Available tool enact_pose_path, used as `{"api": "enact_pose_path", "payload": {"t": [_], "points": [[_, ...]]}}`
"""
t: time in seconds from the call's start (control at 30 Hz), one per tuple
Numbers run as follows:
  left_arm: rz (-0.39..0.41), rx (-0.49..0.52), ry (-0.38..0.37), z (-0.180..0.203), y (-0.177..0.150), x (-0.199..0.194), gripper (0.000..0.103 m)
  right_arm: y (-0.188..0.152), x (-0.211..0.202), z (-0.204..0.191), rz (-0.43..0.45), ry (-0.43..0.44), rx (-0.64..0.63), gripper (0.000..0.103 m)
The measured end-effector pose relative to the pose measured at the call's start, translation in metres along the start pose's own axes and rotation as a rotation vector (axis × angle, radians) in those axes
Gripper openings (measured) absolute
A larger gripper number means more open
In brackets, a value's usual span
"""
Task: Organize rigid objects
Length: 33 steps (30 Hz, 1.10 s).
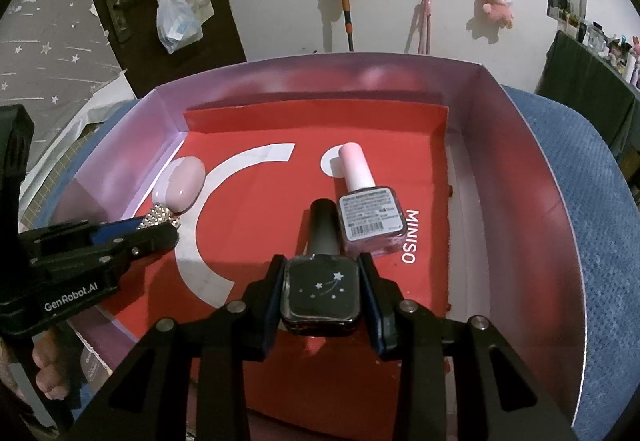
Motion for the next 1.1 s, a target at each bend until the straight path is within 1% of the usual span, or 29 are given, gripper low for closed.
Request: {"api": "enact_pose_path", "payload": {"t": [0.3,0.63,0.87,0.97,1.1], "points": [[0.000,-0.004,-0.004,-0.0003,0.0000,-0.0001,0.024,-0.0003,0.0002,0.0003,0.000,-0.002,-0.002,0.038],[0.008,0.016,0.020,0.0000,-0.0011,-0.0010,0.024,-0.0004,0.0000,0.0007,0.000,-0.003,-0.004,0.038],[0.006,0.008,0.011,-0.0007,-0.0006,-0.0014,0.024,-0.0015,-0.0005,-0.0001,0.002,0.001,-0.005,0.038],[0.008,0.015,0.020,0.0001,-0.0004,-0.0014,0.024,-0.0020,-0.0010,-0.0001,0.002,0.011,-0.001,0.041],[0.010,0.021,0.021,0.0010,0.0002,-0.0028,0.024,-0.0037,-0.0050,0.0000,0.009,0.014,-0.001,0.042]]}}
Point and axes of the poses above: each gripper's, at about its wrist camera, not at the fingertips, and x roughly the way its jaws point, z to its right, y to its top, the point moved 2 cm from there along x, roughly the way its jaws point, and after that the axes turned 3 degrees about y, right-handed, at the moved point
